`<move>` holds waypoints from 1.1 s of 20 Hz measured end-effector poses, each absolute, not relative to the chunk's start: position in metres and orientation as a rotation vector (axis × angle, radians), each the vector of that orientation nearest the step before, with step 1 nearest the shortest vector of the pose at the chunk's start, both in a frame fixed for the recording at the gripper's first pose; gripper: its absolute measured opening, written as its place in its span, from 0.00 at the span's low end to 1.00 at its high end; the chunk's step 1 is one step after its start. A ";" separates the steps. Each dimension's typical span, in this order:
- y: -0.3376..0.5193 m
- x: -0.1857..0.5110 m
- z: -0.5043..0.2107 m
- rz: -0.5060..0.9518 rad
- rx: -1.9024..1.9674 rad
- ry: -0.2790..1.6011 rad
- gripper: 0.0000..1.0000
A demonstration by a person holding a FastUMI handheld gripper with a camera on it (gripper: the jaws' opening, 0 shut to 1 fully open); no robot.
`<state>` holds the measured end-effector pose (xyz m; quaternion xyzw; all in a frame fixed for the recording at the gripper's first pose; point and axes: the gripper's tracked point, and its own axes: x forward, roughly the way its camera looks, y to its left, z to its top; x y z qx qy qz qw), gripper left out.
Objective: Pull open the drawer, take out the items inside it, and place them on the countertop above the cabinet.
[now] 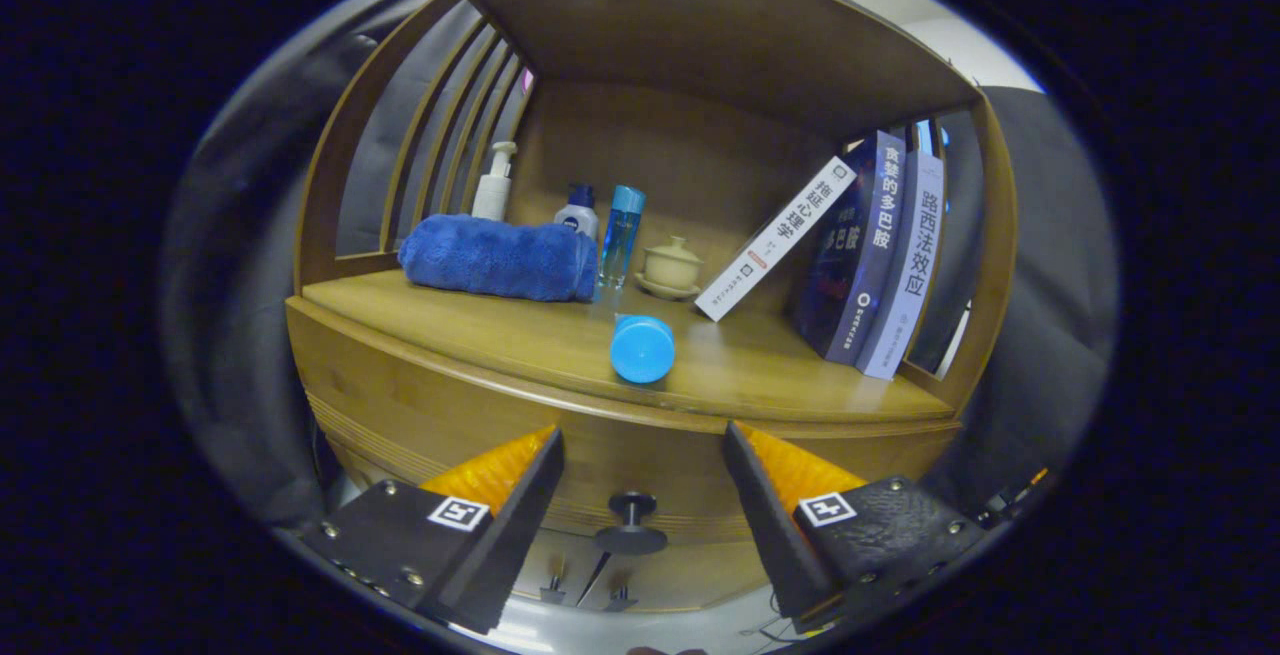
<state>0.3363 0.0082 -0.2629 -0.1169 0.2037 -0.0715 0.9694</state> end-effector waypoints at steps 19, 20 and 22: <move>0.002 0.287 -0.203 -0.095 -0.182 0.333 0.98; 0.001 0.276 -0.187 -0.088 -0.174 0.313 0.98; -0.001 0.252 -0.155 -0.071 -0.153 0.276 0.98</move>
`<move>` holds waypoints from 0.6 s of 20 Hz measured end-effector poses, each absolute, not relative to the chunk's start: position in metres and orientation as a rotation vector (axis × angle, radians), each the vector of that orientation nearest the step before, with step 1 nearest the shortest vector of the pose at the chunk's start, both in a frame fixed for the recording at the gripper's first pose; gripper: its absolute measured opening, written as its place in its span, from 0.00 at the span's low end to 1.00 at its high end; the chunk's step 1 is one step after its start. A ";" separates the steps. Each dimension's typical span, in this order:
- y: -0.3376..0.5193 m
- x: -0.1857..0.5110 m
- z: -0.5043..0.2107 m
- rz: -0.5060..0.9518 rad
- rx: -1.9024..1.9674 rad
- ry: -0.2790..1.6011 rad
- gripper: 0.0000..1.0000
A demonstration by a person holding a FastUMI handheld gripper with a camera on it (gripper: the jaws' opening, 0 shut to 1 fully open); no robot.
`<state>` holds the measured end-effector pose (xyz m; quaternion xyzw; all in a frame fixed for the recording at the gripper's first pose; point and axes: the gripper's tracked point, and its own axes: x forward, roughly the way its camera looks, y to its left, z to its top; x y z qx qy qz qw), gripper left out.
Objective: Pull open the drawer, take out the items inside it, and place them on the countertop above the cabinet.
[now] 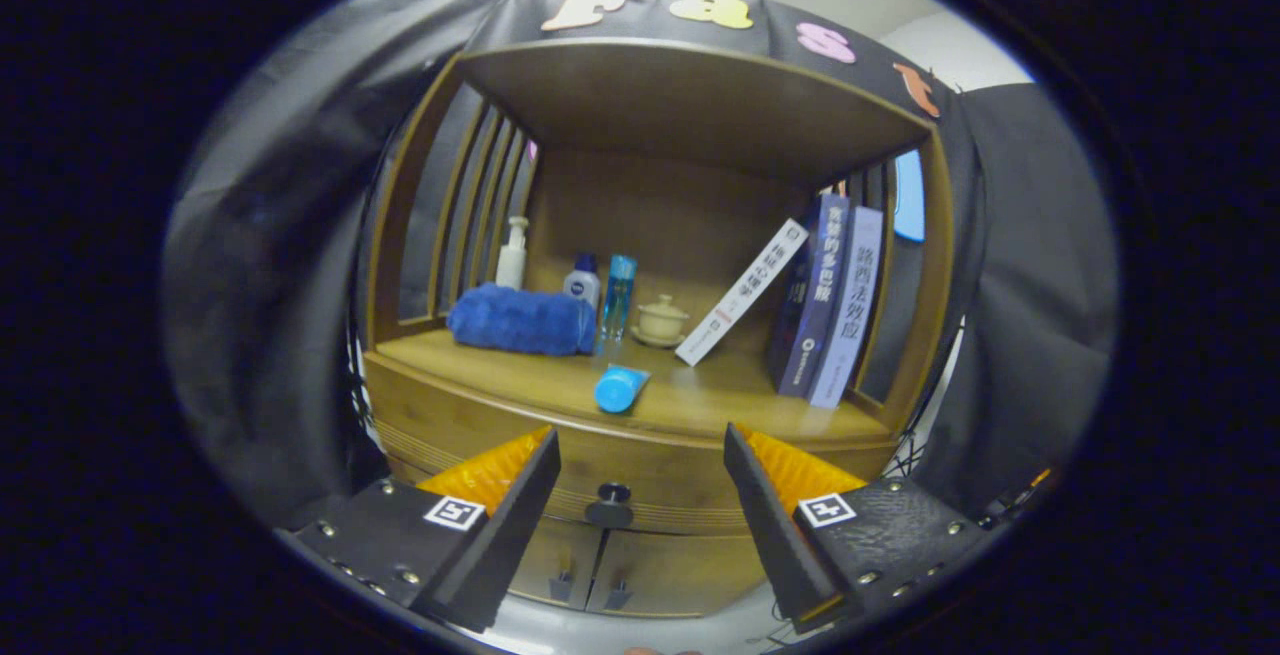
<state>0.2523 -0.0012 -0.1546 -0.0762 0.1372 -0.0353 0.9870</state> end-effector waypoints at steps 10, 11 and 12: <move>-0.043 0.144 -0.033 -0.087 -0.075 0.069 0.98; -0.046 0.135 -0.029 -0.087 -0.081 0.057 0.98; -0.046 0.126 -0.025 -0.086 -0.086 0.047 0.98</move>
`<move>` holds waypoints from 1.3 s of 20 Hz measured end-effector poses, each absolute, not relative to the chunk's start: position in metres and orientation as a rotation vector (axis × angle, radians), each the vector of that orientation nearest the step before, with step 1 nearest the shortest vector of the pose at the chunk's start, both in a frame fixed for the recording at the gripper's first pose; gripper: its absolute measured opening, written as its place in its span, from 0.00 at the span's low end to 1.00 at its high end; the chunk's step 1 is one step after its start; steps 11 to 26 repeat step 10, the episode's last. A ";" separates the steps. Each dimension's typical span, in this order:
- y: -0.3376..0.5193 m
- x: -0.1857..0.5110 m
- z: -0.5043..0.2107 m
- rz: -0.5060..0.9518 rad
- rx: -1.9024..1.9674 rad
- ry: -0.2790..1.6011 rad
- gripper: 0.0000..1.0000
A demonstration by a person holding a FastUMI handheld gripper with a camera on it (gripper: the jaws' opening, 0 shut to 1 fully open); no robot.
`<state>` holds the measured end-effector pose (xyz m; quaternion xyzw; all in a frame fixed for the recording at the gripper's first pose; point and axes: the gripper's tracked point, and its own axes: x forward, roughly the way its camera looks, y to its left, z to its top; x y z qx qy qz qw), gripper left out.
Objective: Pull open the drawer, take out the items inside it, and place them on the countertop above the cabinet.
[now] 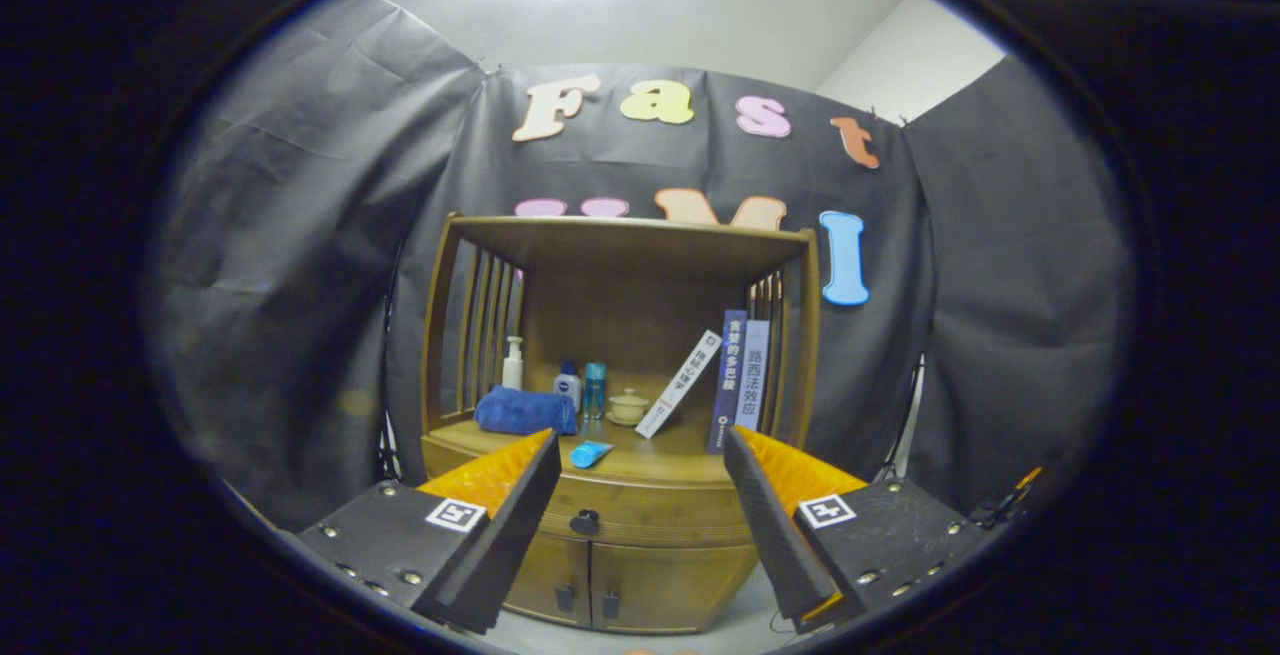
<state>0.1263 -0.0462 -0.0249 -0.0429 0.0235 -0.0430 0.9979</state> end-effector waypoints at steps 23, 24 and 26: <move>-0.069 0.077 -0.009 -0.087 -0.030 0.025 0.98; -0.069 0.077 -0.009 -0.087 -0.030 0.025 0.98; -0.069 0.077 -0.009 -0.087 -0.030 0.025 0.98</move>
